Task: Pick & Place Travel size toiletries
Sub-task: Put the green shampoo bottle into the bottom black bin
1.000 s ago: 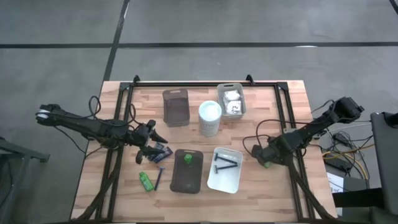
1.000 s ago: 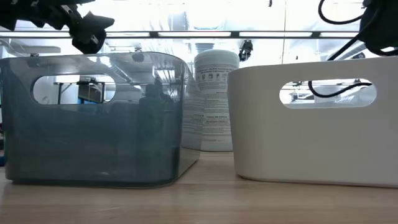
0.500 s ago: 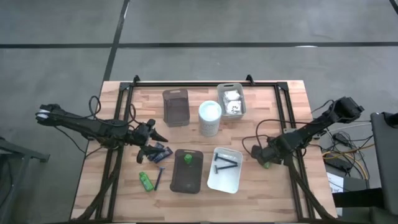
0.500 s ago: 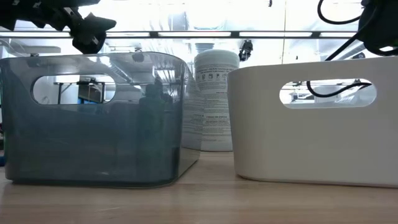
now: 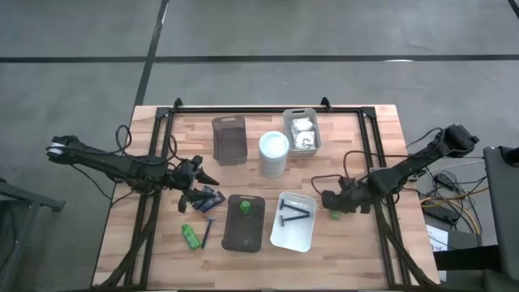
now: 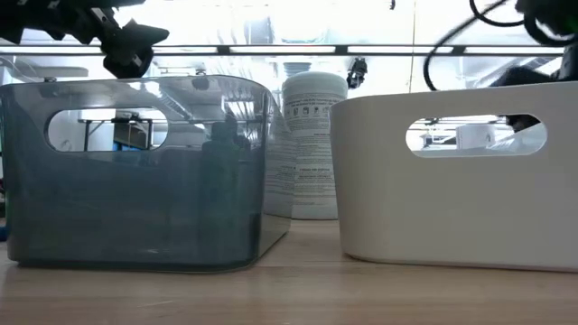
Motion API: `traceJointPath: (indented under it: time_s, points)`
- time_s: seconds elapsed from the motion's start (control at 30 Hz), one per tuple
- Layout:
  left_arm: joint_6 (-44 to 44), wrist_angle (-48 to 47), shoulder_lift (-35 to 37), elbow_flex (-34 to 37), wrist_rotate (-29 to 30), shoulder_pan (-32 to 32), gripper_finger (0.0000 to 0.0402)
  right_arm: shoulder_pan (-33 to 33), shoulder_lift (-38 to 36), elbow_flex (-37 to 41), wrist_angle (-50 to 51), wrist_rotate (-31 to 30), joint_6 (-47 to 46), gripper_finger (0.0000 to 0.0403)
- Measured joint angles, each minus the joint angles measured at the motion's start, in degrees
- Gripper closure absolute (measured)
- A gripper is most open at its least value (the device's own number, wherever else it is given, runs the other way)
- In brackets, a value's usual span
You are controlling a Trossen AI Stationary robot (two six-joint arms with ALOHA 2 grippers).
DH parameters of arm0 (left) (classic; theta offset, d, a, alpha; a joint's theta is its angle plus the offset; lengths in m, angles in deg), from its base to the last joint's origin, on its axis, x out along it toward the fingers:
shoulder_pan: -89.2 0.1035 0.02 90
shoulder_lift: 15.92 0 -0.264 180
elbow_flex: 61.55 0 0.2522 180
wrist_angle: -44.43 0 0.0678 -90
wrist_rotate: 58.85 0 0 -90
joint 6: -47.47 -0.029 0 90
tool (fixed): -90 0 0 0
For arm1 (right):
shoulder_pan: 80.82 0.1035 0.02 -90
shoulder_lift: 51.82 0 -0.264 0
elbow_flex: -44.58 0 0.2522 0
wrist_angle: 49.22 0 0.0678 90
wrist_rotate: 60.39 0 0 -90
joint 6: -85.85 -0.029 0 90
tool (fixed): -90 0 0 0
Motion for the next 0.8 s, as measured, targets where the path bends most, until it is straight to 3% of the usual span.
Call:
traceJointPath:
  time_s: [0.27,0.57,0.8]
  points:
    - [2.74,-2.86,-0.55,-2.78,-0.02,0.00,0.0187,0.01,-5.26,-0.10,-5.96,-3.77,6.47,0.0259]
    - [-4.63,-18.66,-6.38,-15.02,2.27,0.02,0.0187,0.00,-11.09,-0.20,-11.97,-8.14,12.80,0.0261]
    - [-6.15,-21.47,-12.22,-21.84,3.91,0.02,0.0187,-1.36,-11.76,-5.96,-11.93,-9.11,23.25,0.0262]
